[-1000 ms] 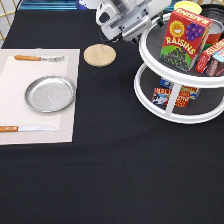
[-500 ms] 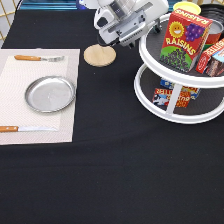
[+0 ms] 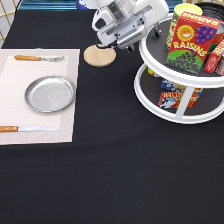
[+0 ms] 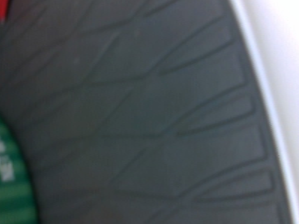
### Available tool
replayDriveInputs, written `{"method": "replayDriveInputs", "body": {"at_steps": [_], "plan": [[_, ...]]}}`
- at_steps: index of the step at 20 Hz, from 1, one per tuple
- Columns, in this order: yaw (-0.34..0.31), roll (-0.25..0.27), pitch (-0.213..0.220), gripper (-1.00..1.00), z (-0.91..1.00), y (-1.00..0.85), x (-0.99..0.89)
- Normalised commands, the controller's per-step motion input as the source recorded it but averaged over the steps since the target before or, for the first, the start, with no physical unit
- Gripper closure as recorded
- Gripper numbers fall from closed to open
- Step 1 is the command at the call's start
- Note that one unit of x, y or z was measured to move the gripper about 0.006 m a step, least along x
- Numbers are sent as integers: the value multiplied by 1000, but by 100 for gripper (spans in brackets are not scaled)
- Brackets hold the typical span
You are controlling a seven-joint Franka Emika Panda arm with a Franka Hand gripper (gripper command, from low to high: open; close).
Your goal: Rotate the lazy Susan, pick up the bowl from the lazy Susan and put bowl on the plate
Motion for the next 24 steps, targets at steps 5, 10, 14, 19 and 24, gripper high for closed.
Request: {"method": "replayDriveInputs", "body": {"at_steps": [5,10,14,19,24], "plan": [[41,-51,94,-100,0,-3,954],[89,-3,91,-100,20,-167,718],[117,14,40,-100,160,-452,65],[127,-12,0,-100,603,-131,-393],[107,-94,-25,-100,609,181,-863]]}}
